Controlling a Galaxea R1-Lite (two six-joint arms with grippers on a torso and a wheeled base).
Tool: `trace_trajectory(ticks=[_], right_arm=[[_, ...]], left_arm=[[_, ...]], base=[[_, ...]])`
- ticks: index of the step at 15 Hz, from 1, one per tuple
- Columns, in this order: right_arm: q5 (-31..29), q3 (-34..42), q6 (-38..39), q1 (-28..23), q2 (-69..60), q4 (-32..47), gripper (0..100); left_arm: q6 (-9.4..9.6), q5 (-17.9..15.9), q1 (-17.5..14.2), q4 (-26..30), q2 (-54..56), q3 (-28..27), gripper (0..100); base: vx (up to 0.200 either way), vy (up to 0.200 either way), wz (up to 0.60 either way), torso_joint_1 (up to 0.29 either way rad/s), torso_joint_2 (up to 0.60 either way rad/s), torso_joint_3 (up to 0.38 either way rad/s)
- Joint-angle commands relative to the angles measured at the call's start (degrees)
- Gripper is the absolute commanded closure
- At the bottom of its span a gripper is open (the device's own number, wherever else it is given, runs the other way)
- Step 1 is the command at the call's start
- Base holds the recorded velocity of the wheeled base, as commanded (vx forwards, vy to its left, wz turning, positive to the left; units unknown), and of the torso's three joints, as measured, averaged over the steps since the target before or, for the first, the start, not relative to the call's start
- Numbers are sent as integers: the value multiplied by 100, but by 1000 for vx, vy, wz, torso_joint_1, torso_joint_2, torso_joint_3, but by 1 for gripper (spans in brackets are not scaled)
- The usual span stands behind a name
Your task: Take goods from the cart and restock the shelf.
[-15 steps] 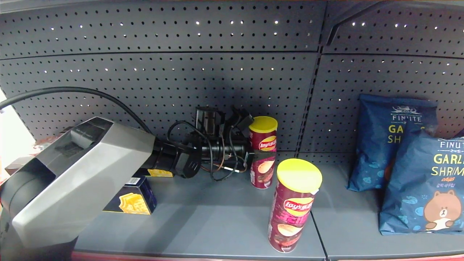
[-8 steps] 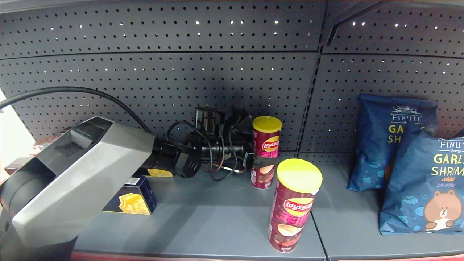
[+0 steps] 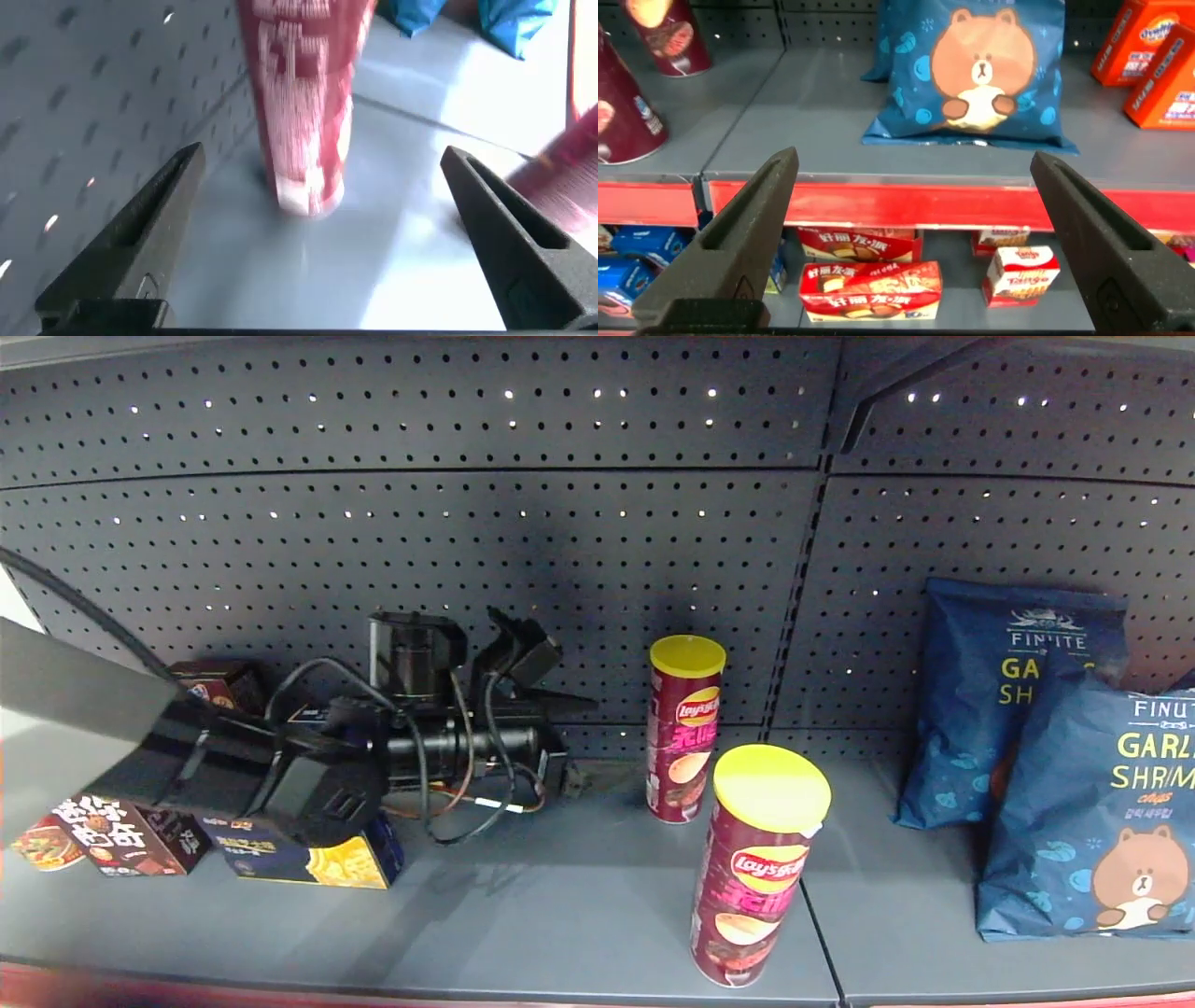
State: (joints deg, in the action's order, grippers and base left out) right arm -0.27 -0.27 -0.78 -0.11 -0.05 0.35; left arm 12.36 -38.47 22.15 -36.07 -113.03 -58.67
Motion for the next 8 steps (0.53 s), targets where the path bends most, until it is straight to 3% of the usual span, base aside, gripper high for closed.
trace_trajectory(ticks=[1,3,5,7,8], right_arm=[[-17,9,-19,-24,40,-9,0],[18,9,-203,-59,260,-18,0],[27,0,-300,-77,260,0,0],[53,0,-335,-77,260,0,0],[-43,9,60,-68,198,-35,0]], left_arm=[[-85,174,-264,-322,1222,937,0],[-348,235,-528,-260,1952,1051,0],[-480,261,-554,-146,2426,1148,0],[-480,376,-554,197,2795,1192,0],[-489,481,-563,478,3138,1192,0]], base=[[0,0,0,0,0,0],[0,0,0,0,0,0],[0,0,0,0,0,0],[0,0,0,0,0,0],[0,0,0,0,0,0]])
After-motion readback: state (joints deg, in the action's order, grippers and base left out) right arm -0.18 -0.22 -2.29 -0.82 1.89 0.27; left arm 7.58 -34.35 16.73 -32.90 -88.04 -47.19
